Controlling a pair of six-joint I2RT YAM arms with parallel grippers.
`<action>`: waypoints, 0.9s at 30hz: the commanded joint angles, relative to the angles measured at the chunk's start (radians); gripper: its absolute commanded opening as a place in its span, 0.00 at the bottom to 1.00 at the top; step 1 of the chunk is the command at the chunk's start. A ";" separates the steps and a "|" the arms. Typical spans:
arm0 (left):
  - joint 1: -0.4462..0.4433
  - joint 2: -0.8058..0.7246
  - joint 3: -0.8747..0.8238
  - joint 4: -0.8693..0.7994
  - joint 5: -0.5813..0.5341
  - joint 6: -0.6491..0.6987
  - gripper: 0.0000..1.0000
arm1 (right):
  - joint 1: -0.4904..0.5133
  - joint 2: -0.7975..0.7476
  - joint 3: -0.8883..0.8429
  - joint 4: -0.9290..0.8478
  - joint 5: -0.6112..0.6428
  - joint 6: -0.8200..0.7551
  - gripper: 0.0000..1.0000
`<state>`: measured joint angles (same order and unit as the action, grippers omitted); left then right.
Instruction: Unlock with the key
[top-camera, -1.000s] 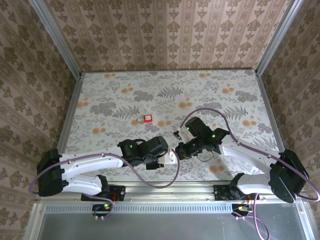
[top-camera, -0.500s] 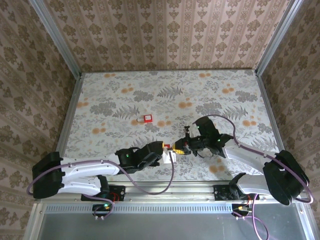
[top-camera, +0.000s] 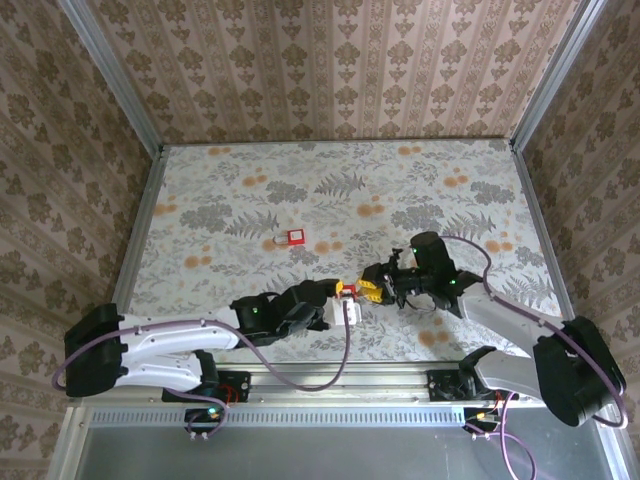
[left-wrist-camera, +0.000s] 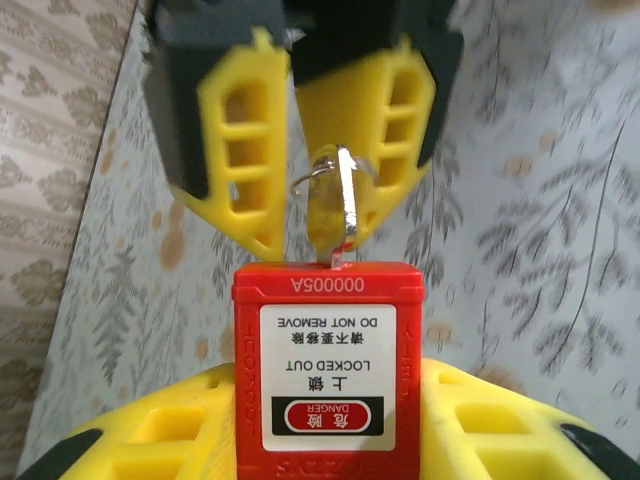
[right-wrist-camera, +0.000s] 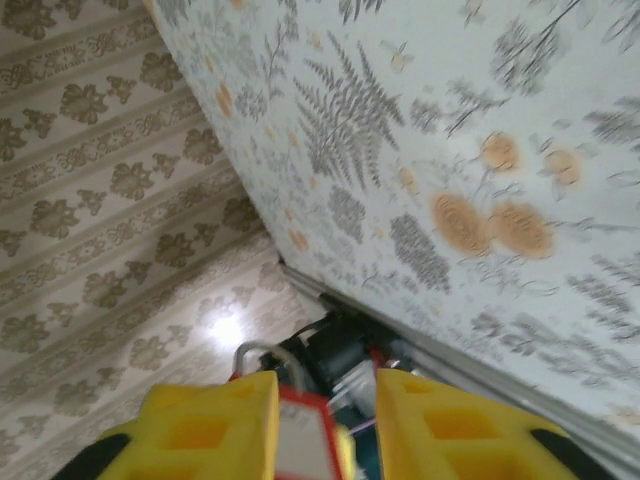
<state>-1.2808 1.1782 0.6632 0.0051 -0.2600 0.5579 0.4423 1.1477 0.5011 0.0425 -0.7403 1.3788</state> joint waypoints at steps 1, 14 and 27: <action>0.023 -0.020 0.069 -0.043 0.112 -0.101 0.00 | -0.032 -0.076 0.047 -0.202 0.044 -0.145 0.39; 0.061 0.018 0.112 -0.131 0.246 -0.161 0.00 | -0.047 -0.243 0.053 -0.314 0.056 -0.400 0.74; 0.072 0.033 0.146 -0.156 0.339 -0.181 0.00 | 0.033 -0.219 0.038 -0.240 0.020 -0.505 0.72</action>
<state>-1.2156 1.2003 0.7681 -0.1421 0.0364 0.3969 0.4690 0.9188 0.5457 -0.2180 -0.6949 0.9295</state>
